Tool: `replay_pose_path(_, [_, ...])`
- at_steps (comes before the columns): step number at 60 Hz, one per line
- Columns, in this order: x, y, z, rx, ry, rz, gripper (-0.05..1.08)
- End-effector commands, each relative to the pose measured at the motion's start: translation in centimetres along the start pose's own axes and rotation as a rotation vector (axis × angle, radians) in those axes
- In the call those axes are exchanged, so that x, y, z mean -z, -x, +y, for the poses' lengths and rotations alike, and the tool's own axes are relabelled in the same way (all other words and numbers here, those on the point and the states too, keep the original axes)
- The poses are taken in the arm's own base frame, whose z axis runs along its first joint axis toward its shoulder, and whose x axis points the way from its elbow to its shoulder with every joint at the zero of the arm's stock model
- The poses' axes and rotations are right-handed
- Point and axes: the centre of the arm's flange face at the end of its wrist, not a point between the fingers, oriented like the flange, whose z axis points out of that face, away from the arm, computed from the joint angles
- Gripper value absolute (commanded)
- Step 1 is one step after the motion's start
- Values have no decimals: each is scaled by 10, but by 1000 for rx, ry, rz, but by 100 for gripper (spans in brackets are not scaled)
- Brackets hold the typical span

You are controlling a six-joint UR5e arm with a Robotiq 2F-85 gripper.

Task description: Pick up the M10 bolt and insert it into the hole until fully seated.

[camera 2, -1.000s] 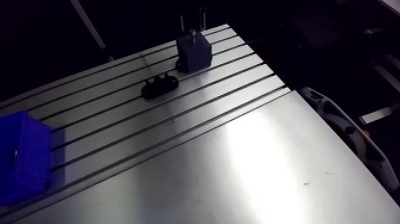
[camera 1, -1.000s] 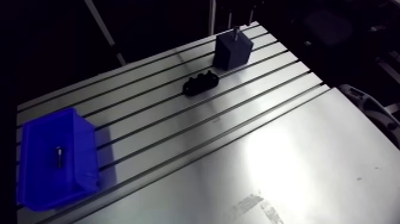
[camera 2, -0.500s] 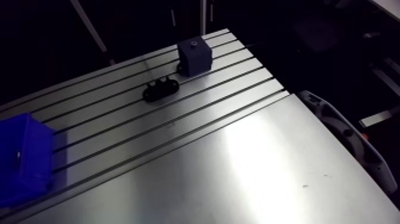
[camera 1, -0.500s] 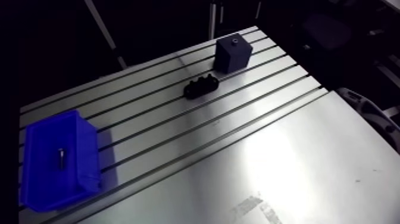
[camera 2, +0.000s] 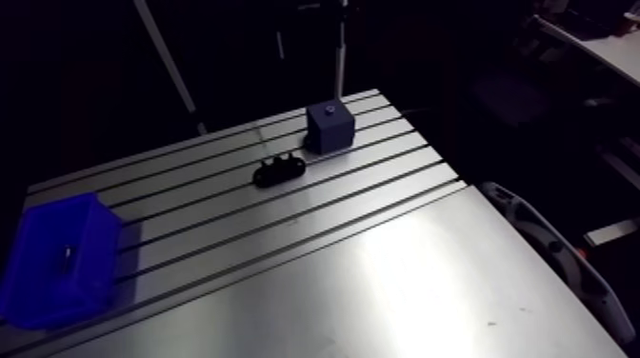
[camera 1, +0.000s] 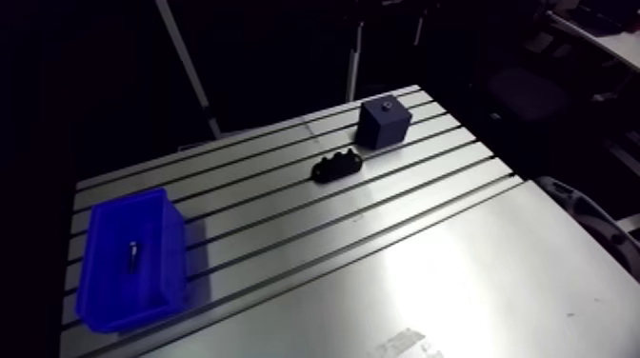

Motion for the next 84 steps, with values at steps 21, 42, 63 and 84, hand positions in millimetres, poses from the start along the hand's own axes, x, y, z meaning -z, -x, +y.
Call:
replay_pose_path(21, [98, 142, -137, 203, 49, 38, 0])
replay_pose_path(42, [134, 198, -148, 196, -24, 65, 1])
replay_pose_path(63, [167, 217, -148, 189, -26, 143, 1])
replay_pose_path(84, [171, 211, -150, 194, -32, 149, 1])
